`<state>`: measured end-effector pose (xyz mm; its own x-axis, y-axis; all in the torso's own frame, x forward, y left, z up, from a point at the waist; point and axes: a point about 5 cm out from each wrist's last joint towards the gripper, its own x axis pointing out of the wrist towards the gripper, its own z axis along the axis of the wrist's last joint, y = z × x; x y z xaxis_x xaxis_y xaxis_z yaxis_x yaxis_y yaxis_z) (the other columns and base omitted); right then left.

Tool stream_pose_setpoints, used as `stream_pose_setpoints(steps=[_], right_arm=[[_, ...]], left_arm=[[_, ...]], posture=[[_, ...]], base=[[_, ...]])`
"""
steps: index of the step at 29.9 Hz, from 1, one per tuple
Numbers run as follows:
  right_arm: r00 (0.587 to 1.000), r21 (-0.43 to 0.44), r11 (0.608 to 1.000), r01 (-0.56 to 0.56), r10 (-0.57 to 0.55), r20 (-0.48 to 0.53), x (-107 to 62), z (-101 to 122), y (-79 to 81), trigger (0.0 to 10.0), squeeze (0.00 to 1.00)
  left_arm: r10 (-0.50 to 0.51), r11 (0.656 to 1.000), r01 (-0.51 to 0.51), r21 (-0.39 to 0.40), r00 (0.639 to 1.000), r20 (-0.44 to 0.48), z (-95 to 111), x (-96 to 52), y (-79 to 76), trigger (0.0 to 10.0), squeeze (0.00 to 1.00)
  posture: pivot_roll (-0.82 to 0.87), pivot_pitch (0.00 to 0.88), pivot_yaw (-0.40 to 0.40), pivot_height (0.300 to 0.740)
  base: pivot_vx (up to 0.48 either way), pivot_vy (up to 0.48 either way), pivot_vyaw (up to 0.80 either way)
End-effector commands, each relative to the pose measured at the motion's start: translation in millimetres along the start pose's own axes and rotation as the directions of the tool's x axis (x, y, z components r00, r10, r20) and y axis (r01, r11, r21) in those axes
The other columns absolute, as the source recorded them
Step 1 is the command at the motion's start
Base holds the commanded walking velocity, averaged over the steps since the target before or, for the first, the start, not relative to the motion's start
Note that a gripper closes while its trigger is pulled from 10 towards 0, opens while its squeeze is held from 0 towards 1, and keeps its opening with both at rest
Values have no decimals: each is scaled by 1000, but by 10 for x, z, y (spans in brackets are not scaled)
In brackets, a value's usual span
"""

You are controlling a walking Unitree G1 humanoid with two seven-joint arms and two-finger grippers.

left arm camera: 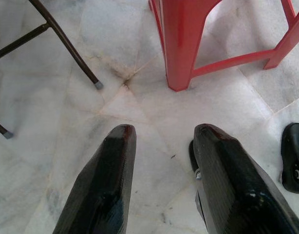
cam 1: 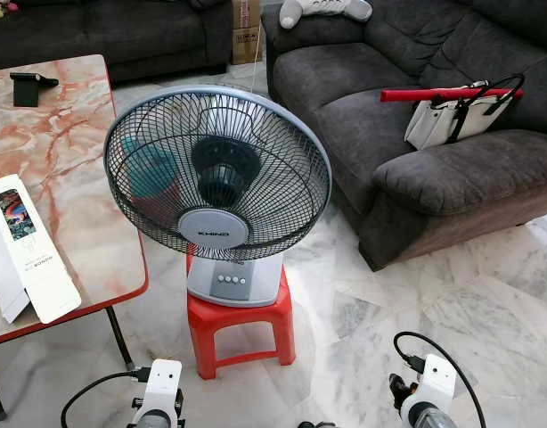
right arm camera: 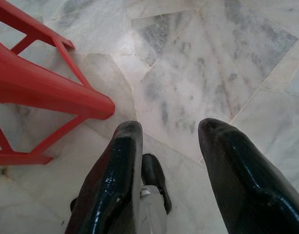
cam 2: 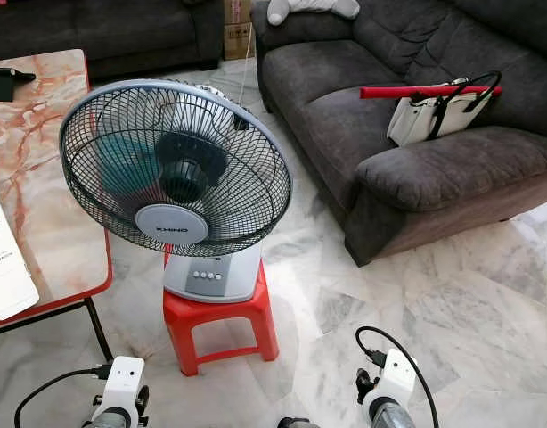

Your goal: Picking trash to rubbish bin

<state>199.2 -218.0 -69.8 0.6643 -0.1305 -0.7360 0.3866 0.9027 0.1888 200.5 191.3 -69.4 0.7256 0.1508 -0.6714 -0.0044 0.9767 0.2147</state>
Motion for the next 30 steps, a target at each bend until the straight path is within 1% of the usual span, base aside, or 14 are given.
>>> stream_pose_setpoints(steps=[1, 5, 30], right_arm=[[993, 46, 992, 116, -117, 29, -113, -183, -284, 10000, 0], [992, 37, 992, 122, -123, 14, -118, -206, -294, 10000, 0], [992, 37, 992, 122, -123, 14, -118, -206, -294, 10000, 0]], left_arm=[[-144, 990, 144, -5, 987, -76, 84, 62, -20, 10000, 0], [-150, 989, 150, -9, 986, -71, 93, 62, -54, 10000, 0], [-150, 989, 150, -9, 986, -71, 93, 62, -54, 10000, 0]], posture=[[-197, 61, 83, 740], [-194, 63, 80, 740], [-194, 63, 80, 740]], base=[[0, 0, 0], [0, 0, 0], [0, 0, 0]])
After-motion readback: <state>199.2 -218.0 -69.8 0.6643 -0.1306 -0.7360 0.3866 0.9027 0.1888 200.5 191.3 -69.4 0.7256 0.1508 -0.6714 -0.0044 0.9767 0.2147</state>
